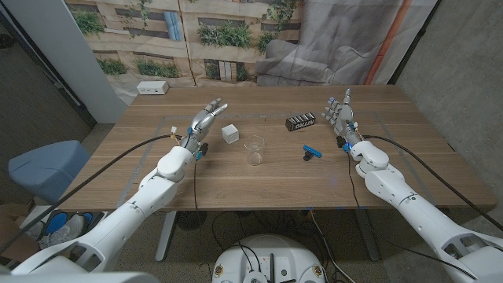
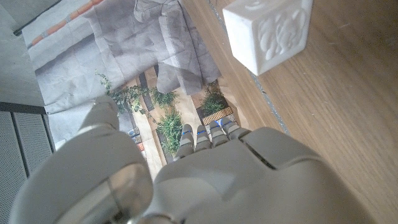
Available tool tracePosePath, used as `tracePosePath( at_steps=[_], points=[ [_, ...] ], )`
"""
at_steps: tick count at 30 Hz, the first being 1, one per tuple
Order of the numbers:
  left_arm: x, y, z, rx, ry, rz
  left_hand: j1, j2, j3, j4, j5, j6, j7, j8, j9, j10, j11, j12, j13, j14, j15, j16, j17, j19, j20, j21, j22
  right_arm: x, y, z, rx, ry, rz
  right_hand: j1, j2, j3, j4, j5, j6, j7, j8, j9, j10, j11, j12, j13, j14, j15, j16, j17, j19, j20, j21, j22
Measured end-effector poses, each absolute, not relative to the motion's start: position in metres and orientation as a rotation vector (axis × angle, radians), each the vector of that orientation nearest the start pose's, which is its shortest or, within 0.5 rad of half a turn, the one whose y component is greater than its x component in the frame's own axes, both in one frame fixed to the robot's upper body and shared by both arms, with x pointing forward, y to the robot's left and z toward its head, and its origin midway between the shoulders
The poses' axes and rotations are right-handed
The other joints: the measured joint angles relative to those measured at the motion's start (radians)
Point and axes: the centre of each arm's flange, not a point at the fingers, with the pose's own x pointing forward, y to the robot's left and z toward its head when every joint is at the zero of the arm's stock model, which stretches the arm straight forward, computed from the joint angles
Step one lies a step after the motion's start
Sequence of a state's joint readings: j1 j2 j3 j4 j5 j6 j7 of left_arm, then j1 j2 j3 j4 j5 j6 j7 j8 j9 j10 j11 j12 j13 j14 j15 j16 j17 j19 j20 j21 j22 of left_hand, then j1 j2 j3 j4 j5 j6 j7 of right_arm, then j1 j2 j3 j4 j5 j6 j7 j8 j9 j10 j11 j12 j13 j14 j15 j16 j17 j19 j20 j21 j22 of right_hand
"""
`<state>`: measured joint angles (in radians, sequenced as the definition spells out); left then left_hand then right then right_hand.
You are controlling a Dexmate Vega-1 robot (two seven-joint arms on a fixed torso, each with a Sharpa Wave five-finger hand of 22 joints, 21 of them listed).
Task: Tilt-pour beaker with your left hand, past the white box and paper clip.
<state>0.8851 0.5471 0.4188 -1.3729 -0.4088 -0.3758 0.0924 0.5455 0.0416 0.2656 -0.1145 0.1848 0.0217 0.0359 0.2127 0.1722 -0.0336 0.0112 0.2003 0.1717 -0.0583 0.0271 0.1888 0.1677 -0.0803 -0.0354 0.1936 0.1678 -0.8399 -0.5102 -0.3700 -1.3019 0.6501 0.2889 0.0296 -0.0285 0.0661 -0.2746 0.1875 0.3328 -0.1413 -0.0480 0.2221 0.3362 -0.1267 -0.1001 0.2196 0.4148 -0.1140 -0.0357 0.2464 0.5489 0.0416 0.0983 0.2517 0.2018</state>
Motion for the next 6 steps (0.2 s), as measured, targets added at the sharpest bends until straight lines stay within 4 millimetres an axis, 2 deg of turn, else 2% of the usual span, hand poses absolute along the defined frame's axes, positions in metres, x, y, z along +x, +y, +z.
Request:
tracePosePath(
  at_steps=[3,6],
  points=[
    [0.6318,0.2711,-0.0357,0.171,-0.68,-0.14,-0.006,0.006,0.0,0.0,0.0,0.005,-0.005,0.0,0.0,0.005,-0.003,0.0,0.0,0.005,-0.002,0.0,0.0,0.011,0.0,0.0,0.0,0.6525,-0.2901,-0.0268,0.042,-0.594,0.207,0.0,0.0,0.0,0.0,0.0,0.0,0.0,0.0,0.0,0.0,0.0,0.0,0.0,0.0,0.0,0.0,0.0,0.0,0.0,0.0,0.0],
    [0.6335,0.2744,-0.0383,0.155,-0.665,-0.123,-0.012,0.012,0.0,0.0,0.0,0.011,0.0,0.0,0.0,0.012,0.001,0.0,0.0,0.007,-0.004,0.0,0.0,0.011,0.0,0.0,0.0,0.6525,-0.2901,-0.0268,0.042,-0.594,0.207,0.0,0.0,0.0,0.0,0.0,0.0,0.0,0.0,0.0,0.0,0.0,0.0,0.0,0.0,0.0,0.0,0.0,0.0,0.0,0.0,0.0]
  ],
)
